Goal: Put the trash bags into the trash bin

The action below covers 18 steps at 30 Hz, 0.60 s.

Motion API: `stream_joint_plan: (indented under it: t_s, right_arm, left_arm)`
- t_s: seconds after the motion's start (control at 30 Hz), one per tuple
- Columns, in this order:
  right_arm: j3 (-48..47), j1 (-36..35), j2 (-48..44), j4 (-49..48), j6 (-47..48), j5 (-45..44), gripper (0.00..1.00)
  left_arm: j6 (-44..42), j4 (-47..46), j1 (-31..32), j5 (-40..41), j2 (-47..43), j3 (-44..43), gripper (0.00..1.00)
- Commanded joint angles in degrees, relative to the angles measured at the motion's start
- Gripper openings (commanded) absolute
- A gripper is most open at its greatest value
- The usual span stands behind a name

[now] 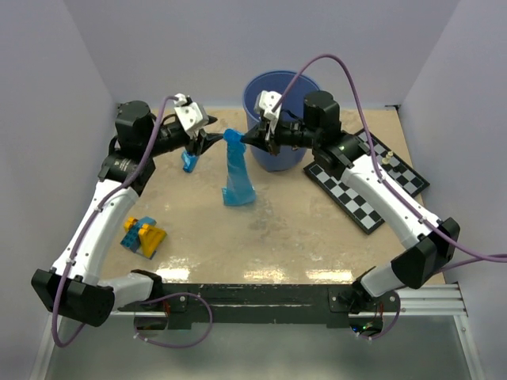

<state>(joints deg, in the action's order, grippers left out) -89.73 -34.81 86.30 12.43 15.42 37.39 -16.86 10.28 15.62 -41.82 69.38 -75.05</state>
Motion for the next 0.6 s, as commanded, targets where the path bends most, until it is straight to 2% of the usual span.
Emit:
stream_joint_plan:
  t_s: [0.0,0.07,0.17,0.3,0.57]
  right_arm:
    - [0.27,0.00,-3.95,3.10,20.65,6.55,0.00]
    - [-1.49,0.00,-3.08,6.63,26.39,7.70,0.00]
    - [-3.86,-0.08,-1.67,8.66,29.40,8.66,0.00]
    - [-6.85,-0.35,0.70,9.80,29.49,9.19,0.00]
    - [-14.41,-1.84,6.07,22.19,39.94,8.32,0.00]
  left_arm:
    - [-20.10,11.48,-2.34,-6.77,-1.97,-0.89,0.49]
    - [-29.14,17.28,-2.87,-8.62,-2.24,-1.59,0.47]
    - [-33.14,20.48,-2.87,-13.35,-2.50,-1.42,0.45]
    - [-29.29,15.40,-2.70,-17.06,-3.20,1.12,0.42]
    - [-16.11,0.37,-2.87,-16.89,-3.91,4.56,0.40]
